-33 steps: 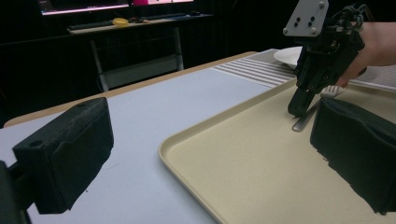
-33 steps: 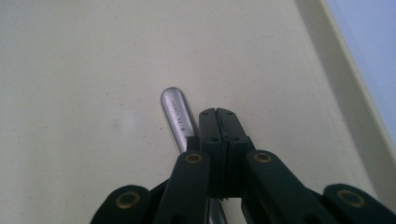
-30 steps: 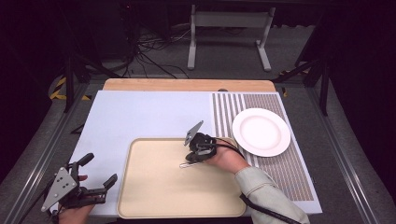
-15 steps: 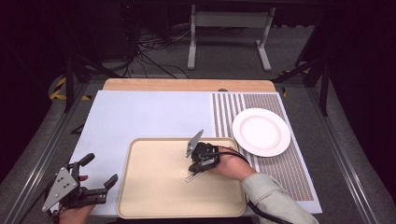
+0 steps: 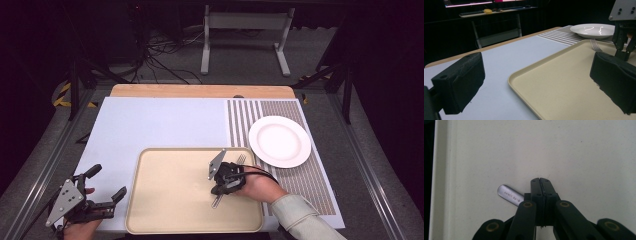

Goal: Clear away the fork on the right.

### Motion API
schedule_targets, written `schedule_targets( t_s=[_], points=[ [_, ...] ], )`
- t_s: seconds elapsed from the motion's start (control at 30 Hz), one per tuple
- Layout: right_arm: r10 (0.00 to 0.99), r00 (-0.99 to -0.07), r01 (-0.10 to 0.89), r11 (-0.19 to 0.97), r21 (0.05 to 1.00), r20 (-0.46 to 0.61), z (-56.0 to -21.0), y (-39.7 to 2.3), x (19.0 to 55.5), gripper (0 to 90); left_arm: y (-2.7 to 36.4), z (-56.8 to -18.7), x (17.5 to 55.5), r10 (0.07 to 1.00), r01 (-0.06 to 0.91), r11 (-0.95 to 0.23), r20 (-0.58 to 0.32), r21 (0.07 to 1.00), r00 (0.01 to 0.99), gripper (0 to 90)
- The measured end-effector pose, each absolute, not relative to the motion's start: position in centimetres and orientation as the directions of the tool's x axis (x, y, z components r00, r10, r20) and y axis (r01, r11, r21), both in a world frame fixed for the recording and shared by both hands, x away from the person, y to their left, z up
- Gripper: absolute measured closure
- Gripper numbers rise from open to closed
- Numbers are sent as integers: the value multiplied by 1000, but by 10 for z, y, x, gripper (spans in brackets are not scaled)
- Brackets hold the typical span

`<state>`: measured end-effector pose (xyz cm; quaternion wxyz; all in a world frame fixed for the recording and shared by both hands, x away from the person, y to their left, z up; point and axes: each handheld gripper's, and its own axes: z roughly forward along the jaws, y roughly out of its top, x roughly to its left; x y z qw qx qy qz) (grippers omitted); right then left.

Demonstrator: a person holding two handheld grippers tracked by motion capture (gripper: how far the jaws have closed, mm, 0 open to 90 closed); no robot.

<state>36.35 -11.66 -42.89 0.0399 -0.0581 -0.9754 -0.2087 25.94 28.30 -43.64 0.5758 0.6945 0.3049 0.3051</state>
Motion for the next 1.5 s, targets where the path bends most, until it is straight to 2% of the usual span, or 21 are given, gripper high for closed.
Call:
schedule_targets(
  t_s=[0.8,1.2,1.4,1.5],
  points=[
    [123,-987,154,909,388,103,-427,-161,340,900,282,-437,259,775,72,-153,74,986,627,7],
    [127,-987,157,909,386,101,-427,-168,339,900,282,-437,259,776,73,-152,73,986,626,7],
    [135,-985,165,903,396,105,-427,-171,338,897,282,-437,259,775,74,-155,75,985,627,7],
    [125,-987,158,884,439,104,-425,-172,339,874,282,-436,259,776,73,-156,77,985,627,7]
  ],
)
